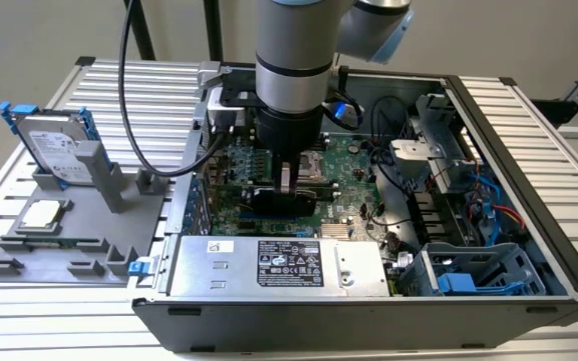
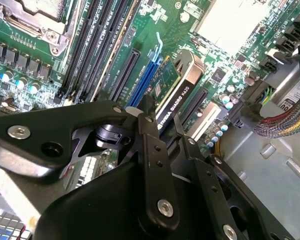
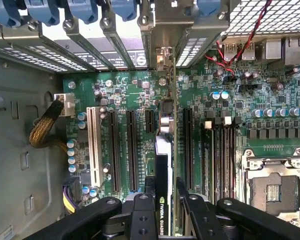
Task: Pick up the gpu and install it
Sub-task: 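Insert the gpu into the slot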
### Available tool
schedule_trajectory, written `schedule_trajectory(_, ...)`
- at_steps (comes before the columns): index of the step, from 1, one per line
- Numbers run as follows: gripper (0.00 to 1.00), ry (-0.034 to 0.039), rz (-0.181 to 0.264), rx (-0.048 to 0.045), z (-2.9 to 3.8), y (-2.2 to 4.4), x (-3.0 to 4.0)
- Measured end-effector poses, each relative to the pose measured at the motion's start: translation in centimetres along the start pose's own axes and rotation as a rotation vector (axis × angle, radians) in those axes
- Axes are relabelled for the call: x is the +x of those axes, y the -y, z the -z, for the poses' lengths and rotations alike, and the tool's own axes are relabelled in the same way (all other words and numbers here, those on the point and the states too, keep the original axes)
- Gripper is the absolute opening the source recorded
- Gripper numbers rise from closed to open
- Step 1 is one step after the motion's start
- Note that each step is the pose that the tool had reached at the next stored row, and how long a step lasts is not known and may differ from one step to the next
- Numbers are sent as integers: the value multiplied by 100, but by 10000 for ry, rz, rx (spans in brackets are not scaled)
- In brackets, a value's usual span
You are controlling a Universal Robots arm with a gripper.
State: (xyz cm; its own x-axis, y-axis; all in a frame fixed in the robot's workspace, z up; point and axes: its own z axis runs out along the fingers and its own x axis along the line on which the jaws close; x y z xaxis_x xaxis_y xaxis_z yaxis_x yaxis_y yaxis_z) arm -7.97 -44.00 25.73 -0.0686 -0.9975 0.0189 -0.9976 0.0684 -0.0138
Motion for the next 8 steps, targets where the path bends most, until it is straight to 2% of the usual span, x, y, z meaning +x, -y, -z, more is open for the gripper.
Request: schedule_trajectory(8, 0, -10, 4, 0, 3, -1, -15)
